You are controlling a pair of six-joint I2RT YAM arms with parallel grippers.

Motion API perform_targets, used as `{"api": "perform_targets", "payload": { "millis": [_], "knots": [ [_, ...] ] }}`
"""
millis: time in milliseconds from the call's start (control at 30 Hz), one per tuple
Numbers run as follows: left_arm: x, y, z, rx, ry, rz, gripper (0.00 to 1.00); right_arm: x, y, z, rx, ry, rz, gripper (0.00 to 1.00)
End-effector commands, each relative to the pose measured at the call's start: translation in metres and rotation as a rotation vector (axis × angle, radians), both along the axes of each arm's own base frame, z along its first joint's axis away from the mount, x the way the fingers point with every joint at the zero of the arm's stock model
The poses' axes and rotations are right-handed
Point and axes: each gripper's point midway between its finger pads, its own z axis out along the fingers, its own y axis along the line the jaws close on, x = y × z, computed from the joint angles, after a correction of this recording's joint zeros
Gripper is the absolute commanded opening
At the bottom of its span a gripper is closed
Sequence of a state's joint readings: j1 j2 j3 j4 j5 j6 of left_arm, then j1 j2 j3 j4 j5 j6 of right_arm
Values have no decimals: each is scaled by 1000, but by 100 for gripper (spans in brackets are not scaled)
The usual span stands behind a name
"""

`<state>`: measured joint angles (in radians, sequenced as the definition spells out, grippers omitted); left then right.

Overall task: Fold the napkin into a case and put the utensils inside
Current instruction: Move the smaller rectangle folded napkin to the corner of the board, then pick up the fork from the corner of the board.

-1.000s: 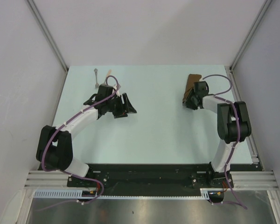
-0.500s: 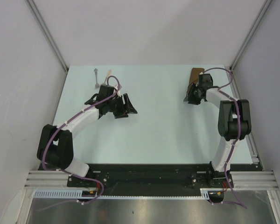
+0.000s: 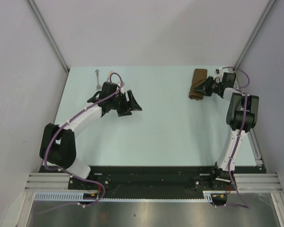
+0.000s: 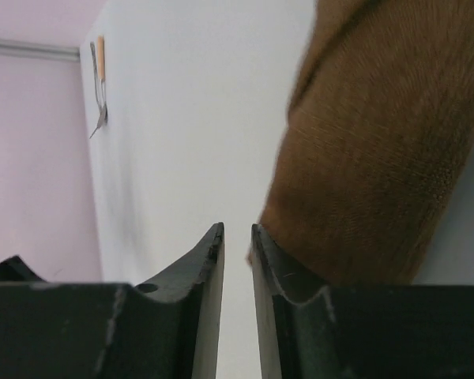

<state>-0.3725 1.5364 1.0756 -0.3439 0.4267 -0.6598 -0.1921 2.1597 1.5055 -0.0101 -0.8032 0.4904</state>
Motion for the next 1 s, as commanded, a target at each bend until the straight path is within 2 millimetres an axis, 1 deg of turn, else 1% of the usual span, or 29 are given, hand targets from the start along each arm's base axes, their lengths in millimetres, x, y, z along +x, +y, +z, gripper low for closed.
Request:
{"api": "perform_targets", "payload": {
  "millis": [0, 33, 67, 100, 133, 167, 200, 233, 267, 300, 333, 367, 400, 433, 467, 500, 533, 567, 600, 633, 667, 700, 733, 767, 800, 833, 867, 900, 967],
  "knots": [
    [31, 5, 23, -54, -37, 59, 77, -14, 32, -32, 198, 66, 144, 25],
    [42, 9, 25, -57, -37, 82, 77, -16, 32, -41, 210, 93, 138, 25],
    [48, 12, 26, -60, -41, 92, 77, -17, 30, -49, 223, 132, 111, 25],
    [56, 18, 27, -57, -46, 112, 77, -21, 26, -63, 226, 168, 84, 25],
    [64, 19, 33, -58, -61, 122, 77, -21, 22, -66, 218, 172, 63, 25],
    [71, 24, 27, -37, -60, 142, 77, -22, 21, -68, 206, 168, 62, 25],
    [80, 32, 25, -18, -69, 168, 77, -23, 19, -65, 192, 173, 60, 25],
    [90, 37, 29, 10, -101, 178, 77, -21, 18, -59, 177, 162, 60, 25],
    [98, 47, 14, 65, -84, 213, 77, -22, 20, -52, 175, 156, 73, 26],
    [107, 57, 11, 92, -86, 235, 77, -22, 21, -43, 175, 143, 75, 27],
    [121, 62, 20, 118, -134, 238, 77, -23, 24, -21, 160, 104, 72, 29],
    [131, 69, 17, 153, -155, 251, 77, -25, 27, -11, 148, 92, 68, 32],
    [145, 86, 0, 226, -147, 292, 77, -29, 31, 1, 125, 85, 62, 42],
    [164, 94, 13, 255, -188, 308, 77, -30, 42, 26, 68, 37, 50, 48],
    [169, 102, 10, 280, -161, 316, 77, -36, 49, 35, 34, 34, 52, 53],
    [182, 113, -4, 308, -145, 329, 76, -46, 56, 38, -1, 65, 53, 62],
    [202, 119, 15, 330, -213, 333, 77, -48, 61, 39, -69, 52, 48, 66],
    [210, 126, 14, 355, -216, 340, 77, -59, 78, 56, -89, 30, 72, 69],
    [232, 135, 15, 372, -239, 356, 77, -65, 80, 55, -105, 45, 55, 71],
    [240, 140, 16, 403, -257, 335, 77, -74, 95, 63, -96, 31, 76, 71],
    [250, 144, 13, 428, -267, 333, 77, -90, 112, 68, -92, 12, 106, 72],
    [268, 151, 13, 467, -298, 345, 77, -96, 117, 71, -100, 0, 108, 73],
    [275, 153, 6, 476, -292, 339, 77, -103, 124, 73, -109, -22, 130, 74],
    [283, 158, 5, 494, -306, 349, 77, -117, 134, 77, -115, -37, 163, 75],
    [294, 163, 14, 523, -350, 353, 77, -121, 135, 77, -130, -40, 170, 75],
    [304, 169, 1, 563, -359, 369, 77, -127, 137, 77, -139, -41, 184, 76],
    [308, 173, 1, 581, -375, 377, 77, -134, 138, 78, -150, -42, 203, 76],
    [313, 178, -1, 603, -390, 378, 76, -141, 140, 76, -143, -37, 225, 76],
    [321, 185, -3, 616, -417, 398, 76, -146, 140, 78, -143, -50, 233, 76]
  ]
}}
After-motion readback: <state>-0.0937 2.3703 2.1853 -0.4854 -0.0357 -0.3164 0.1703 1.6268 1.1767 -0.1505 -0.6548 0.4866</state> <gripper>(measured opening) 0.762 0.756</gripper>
